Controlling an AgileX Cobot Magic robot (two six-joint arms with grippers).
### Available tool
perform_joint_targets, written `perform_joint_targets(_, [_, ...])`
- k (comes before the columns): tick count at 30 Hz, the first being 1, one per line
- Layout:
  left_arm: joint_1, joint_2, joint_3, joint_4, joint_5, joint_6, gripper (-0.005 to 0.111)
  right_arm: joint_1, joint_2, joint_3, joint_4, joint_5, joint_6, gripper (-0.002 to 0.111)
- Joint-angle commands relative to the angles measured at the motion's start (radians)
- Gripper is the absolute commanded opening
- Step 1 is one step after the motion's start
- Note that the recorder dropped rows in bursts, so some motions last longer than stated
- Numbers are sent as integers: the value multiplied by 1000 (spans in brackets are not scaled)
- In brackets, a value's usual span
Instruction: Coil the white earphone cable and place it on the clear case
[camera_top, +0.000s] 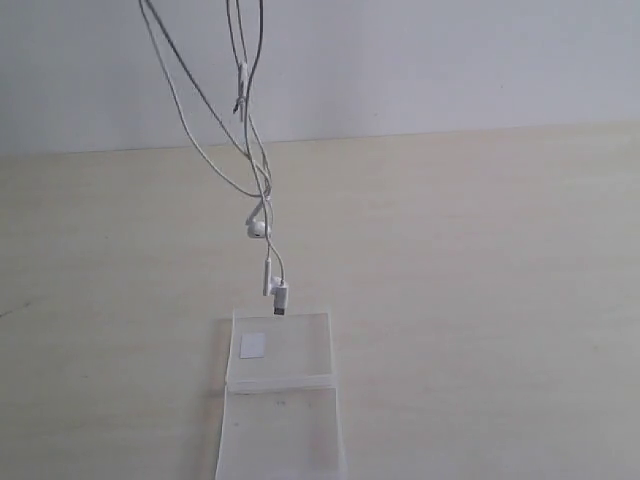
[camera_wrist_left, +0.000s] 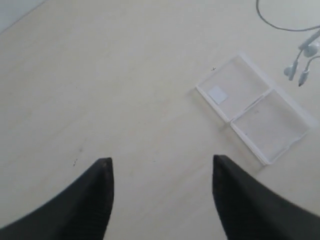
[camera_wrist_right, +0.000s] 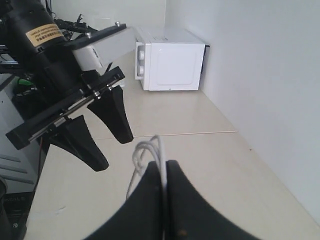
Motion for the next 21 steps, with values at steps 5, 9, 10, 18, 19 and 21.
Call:
perform_joint_targets(5, [2, -98, 3, 30, -7, 5, 65, 1, 0, -7, 8, -2, 21, 0])
perform_joint_targets(9, [2, -132, 3, 35, -7, 5, 65, 1, 18, -7, 8, -26, 61, 0])
perform_joint_targets(10, [2, -137, 3, 35, -7, 5, 65, 1, 21, -7, 8, -28, 68, 0])
perform_joint_targets(18, [2, -162, 3, 24, -16, 3, 65, 1, 44, -7, 8, -28, 91, 0])
perform_joint_targets(19, [2, -162, 3, 16, -33, 1, 65, 1, 44, -7, 8, -28, 91, 0])
perform_joint_targets(21, [2, -162, 3, -13, -60, 1, 65, 1, 44, -7, 8, -28, 92, 0])
